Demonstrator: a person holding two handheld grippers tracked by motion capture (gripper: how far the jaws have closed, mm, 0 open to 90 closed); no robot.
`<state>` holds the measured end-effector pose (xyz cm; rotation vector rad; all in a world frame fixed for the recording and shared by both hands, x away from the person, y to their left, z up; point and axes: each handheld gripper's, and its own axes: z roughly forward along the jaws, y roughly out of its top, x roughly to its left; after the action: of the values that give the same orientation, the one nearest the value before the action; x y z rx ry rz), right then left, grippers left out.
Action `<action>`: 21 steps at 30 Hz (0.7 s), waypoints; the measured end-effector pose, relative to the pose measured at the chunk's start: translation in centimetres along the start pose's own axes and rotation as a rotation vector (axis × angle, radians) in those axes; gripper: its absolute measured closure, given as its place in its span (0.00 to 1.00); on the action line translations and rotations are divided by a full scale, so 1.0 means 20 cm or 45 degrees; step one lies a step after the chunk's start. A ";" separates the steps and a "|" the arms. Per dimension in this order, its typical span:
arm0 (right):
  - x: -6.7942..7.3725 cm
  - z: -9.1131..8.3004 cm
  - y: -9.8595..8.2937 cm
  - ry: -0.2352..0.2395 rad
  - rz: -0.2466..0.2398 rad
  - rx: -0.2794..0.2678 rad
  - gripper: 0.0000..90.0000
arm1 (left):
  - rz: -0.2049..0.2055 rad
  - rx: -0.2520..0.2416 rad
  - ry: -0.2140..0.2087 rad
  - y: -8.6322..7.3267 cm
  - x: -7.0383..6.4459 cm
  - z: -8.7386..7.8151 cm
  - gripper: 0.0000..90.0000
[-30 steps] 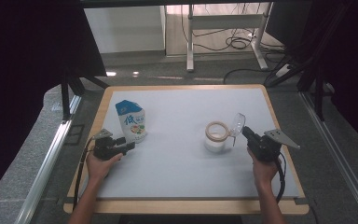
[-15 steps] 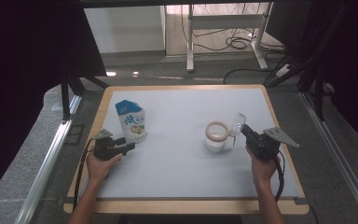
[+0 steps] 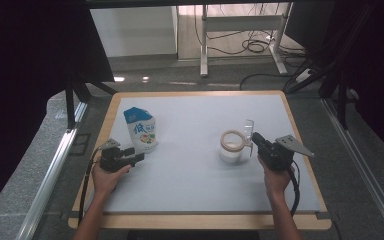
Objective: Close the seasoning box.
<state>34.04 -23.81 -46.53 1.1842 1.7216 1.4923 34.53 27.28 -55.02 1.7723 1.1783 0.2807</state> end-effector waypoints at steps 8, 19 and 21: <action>0.10 0.07 -0.03 0.107 -0.050 0.061 0.96 | -0.004 0.004 -0.001 0.00 0.00 0.00 0.44; 0.10 0.06 -0.02 0.133 -0.063 0.067 0.96 | -0.008 0.008 0.002 0.00 0.00 0.00 0.44; 0.08 0.04 -0.02 0.131 -0.054 0.063 0.96 | -0.009 0.007 0.004 0.00 0.00 0.00 0.44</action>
<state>33.91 -21.92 -46.89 1.1061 1.8501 1.5169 34.45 27.31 -55.01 1.7731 1.1883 0.2762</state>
